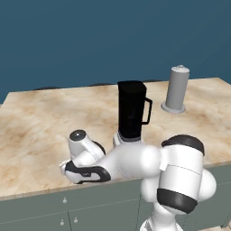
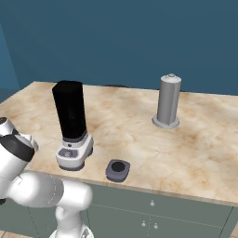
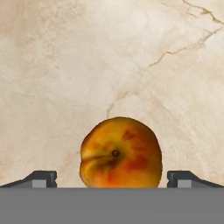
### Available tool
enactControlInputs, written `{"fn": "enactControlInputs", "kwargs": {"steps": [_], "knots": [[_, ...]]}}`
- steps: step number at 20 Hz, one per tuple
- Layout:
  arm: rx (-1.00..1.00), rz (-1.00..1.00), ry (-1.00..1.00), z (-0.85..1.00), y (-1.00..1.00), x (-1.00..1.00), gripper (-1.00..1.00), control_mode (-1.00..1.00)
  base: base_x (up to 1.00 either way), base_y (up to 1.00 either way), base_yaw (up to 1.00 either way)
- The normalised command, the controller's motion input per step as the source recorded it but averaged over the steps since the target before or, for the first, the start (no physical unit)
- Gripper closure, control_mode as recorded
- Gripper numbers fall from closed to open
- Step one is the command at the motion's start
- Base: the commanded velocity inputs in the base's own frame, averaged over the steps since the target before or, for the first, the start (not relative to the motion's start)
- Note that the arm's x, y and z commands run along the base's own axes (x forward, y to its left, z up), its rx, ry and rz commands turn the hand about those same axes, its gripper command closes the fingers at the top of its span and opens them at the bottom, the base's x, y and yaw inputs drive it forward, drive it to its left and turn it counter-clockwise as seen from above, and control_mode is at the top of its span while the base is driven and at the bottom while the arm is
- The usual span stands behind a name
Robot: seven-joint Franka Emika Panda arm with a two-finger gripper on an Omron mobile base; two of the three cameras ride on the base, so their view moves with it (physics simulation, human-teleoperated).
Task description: Open the blender lid, put the peach in the blender, close the lid, and start the blender.
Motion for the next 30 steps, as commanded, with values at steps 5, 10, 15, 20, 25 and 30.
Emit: {"fn": "enactControlInputs", "kwargs": {"steps": [5, 10, 15, 20, 25, 30], "knots": [[0.0, 0.0, 0.0, -0.07, 0.0, 0.05, -1.0, -1.0, 0.0, 0.0, 0.0], [0.0, 0.0, 0.0, -0.23, 0.0, 0.0, -1.0, -1.0, 0.0, 0.0, 0.0], [0.0, 0.0, 0.0, -0.21, 0.0, 0.0, 1.0, -1.0, 0.0, 0.0, 0.0], [0.0, 0.0, 0.02, -0.05, 0.06, 0.0, 1.0, -1.0, 0.0, 0.0, 0.0], [0.0, -0.05, 0.0, 0.39, 0.02, -0.25, 1.0, -1.0, 0.0, 0.0, 0.0], [0.0, -0.09, -0.02, 0.94, -0.02, -0.4, 1.0, -1.0, 0.0, 0.0, 0.0]]}}
